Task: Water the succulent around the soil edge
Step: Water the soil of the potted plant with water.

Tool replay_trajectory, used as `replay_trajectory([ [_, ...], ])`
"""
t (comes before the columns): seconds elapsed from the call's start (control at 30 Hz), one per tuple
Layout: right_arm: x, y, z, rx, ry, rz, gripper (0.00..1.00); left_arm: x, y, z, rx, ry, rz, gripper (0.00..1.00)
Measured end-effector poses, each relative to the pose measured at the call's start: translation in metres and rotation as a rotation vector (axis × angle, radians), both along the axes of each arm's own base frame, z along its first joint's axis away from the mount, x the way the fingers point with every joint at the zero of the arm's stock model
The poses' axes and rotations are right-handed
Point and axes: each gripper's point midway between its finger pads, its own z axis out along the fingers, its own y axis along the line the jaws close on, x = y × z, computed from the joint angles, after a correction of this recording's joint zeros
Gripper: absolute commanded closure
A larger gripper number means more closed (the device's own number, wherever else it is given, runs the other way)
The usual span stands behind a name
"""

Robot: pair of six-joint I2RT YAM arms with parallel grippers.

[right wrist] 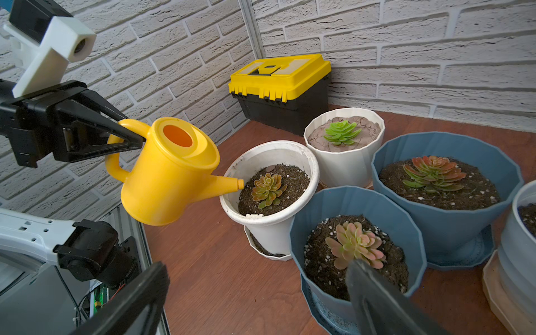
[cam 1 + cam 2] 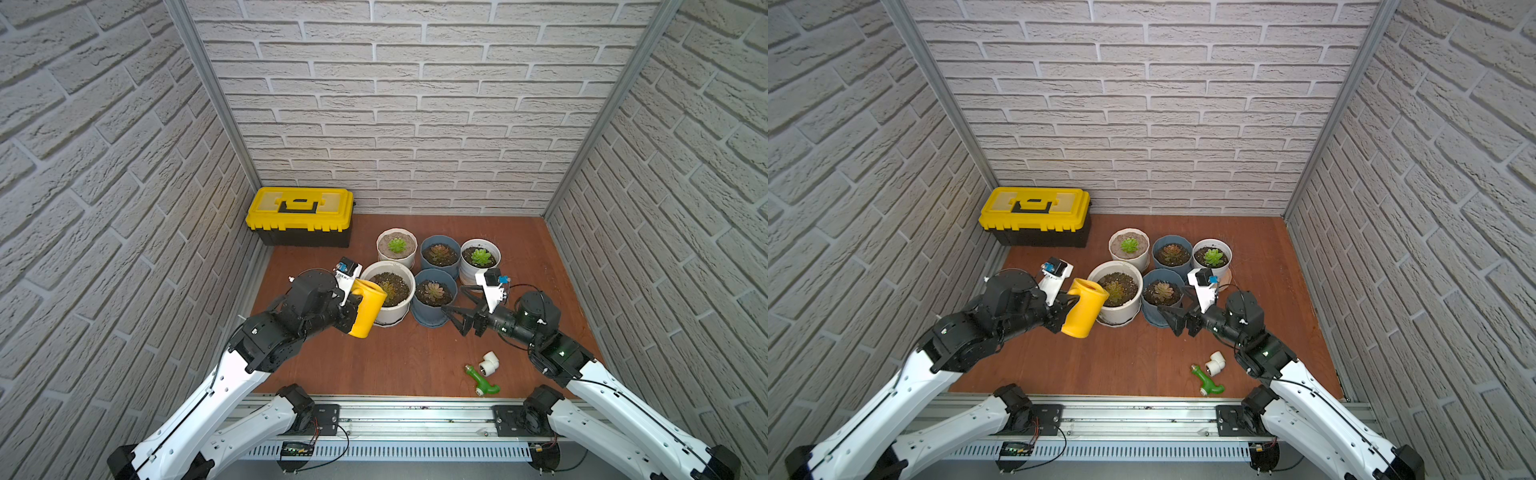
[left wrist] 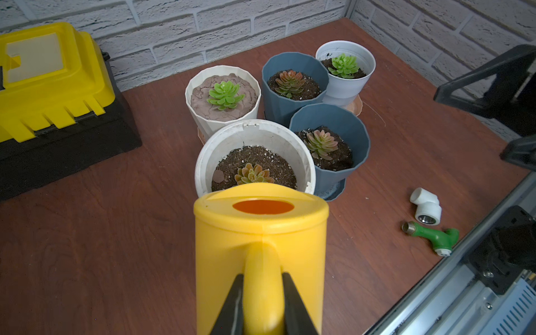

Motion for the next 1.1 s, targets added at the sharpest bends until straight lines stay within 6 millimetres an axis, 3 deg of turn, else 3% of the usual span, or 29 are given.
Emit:
replay_trajectory([
  [0.33, 0.000, 0.000, 0.000, 0.000, 0.000, 0.000, 0.01, 0.002, -0.014, 0.000, -0.002, 0.010, -0.043, 1.00],
  [1.1, 0.000, 0.000, 0.000, -0.001, 0.000, 0.000, 0.01, 0.034, -0.044, -0.003, -0.012, -0.012, -0.068, 1.00],
])
